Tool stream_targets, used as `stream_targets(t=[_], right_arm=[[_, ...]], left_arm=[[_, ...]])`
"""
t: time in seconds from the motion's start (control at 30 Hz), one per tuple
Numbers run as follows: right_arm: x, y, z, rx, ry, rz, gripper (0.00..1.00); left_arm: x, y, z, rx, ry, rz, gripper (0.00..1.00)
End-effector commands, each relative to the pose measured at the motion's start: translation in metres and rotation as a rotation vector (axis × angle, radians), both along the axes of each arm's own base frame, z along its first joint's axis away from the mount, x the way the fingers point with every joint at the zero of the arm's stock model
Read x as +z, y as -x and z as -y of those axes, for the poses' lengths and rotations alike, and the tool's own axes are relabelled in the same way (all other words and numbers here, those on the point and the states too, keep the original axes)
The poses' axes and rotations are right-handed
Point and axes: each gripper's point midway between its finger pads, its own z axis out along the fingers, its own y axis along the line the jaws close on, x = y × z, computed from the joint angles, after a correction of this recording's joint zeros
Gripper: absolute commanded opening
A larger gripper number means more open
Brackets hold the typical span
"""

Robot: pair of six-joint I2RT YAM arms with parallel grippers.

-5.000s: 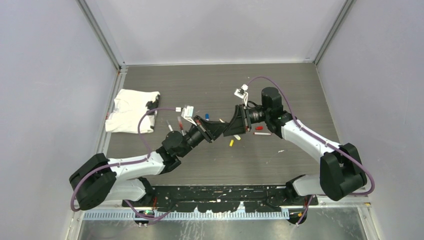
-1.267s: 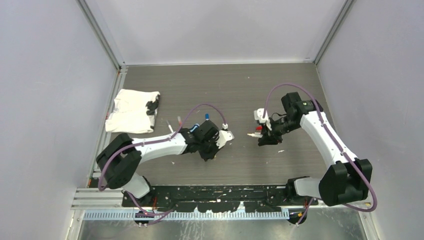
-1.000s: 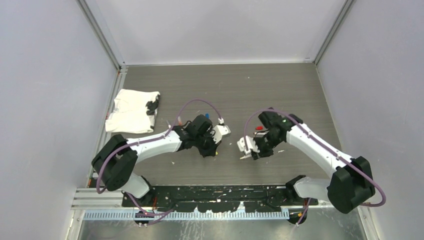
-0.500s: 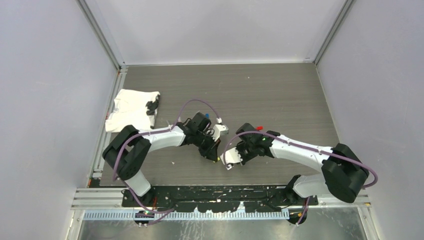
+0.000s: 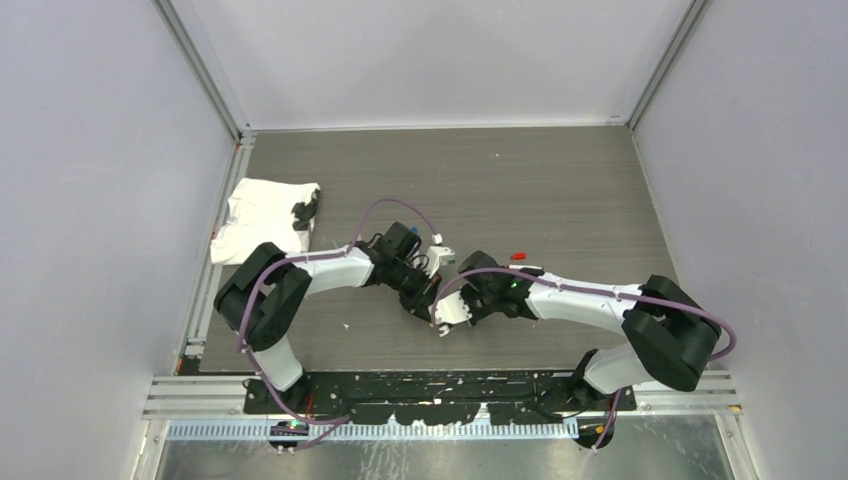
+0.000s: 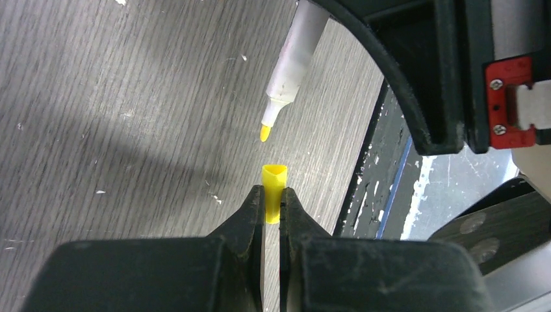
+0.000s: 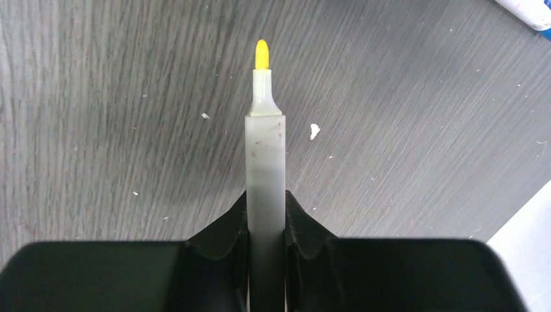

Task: Insert the pens into the pen caps
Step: Insert the pen cap onto the pen.

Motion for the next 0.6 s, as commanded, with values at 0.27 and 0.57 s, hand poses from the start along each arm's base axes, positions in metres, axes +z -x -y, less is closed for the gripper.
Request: stream_targets(t=[0.27, 0.57], right_arm=[[0.001, 0.006, -0.012, 0.028, -0.017, 0.012, 0.01], [-0.002, 0.006, -0.013, 0.033, -0.004, 0.014, 0.01]], left_arm=[[0.013, -0.013, 0.011, 0.018, 0.073, -0.014, 0.01], [0.017, -0.013, 0.012, 0.019, 0.091, -0.015, 0.01]])
